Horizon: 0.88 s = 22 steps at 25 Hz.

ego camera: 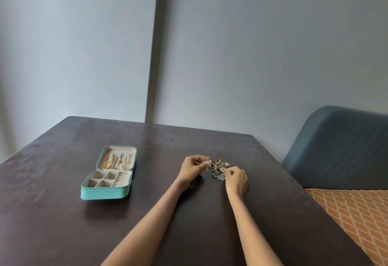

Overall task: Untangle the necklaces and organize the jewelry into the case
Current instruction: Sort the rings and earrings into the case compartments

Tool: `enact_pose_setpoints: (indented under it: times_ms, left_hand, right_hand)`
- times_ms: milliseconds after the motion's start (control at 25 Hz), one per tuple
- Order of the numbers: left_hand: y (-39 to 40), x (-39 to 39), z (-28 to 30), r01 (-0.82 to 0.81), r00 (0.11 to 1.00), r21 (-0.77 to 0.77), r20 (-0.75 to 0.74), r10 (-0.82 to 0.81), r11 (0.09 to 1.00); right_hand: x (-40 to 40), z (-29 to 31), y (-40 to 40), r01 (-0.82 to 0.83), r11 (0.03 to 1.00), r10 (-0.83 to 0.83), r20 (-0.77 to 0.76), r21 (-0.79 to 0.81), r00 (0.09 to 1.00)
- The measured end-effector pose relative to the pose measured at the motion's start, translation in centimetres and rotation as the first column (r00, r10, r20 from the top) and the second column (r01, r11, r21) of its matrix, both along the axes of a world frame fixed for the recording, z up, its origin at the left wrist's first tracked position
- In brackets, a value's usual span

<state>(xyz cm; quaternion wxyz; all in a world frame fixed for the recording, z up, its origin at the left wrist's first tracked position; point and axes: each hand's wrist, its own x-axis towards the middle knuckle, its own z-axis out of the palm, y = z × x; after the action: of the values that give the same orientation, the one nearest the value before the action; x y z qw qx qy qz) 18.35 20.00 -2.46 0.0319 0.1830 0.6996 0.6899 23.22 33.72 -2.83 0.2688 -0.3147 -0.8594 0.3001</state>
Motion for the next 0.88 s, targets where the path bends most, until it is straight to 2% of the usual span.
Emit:
enact_pose_setpoints:
  times_ms: [120, 240, 320, 440, 600, 720, 880]
  left_hand:
    - [-0.1, 0.0, -0.1, 0.001, 1.000, -0.002, 0.000, -0.001, 1.000]
    - [-0.2, 0.0, -0.2, 0.012, 1.000, 0.015, 0.005, -0.012, 1.000]
    - [-0.2, 0.1, -0.2, 0.017, 1.000, 0.017, 0.015, -0.017, 1.000]
    - [-0.4, 0.3, -0.4, 0.012, 1.000, 0.008, 0.028, -0.012, 1.000]
    - [-0.7, 0.9, -0.1, 0.023, 0.998, 0.000, 0.053, -0.023, 1.000]
    - [-1.0, 1.2, 0.3, 0.040, 0.992, 0.030, 0.118, -0.043, 0.999]
    - [-2.7, 1.6, 2.4, 0.039, 0.982, 0.103, 0.181, -0.057, 0.994]
  right_hand:
    - [0.0, -0.5, 0.6, 0.003, 0.998, -0.008, -0.088, -0.065, 0.996]
    - [0.2, -0.3, 0.7, -0.042, 0.949, -0.049, -0.277, -0.314, 0.960]
    - [0.6, -0.1, 0.6, -0.203, 0.864, -0.045, -0.472, -0.461, 0.881]
    - [1.7, 0.5, 1.0, -0.432, 0.666, -0.042, -0.608, -0.608, 0.793]
    - [2.9, 1.4, 0.9, -0.614, 0.409, 0.017, -0.667, -0.676, 0.745]
    - [3.6, 1.9, -0.3, -0.642, 0.240, 0.102, -0.639, -0.728, 0.762]
    - [2.7, 4.4, -3.3, -0.606, 0.126, 0.150, -0.589, -0.785, 0.794]
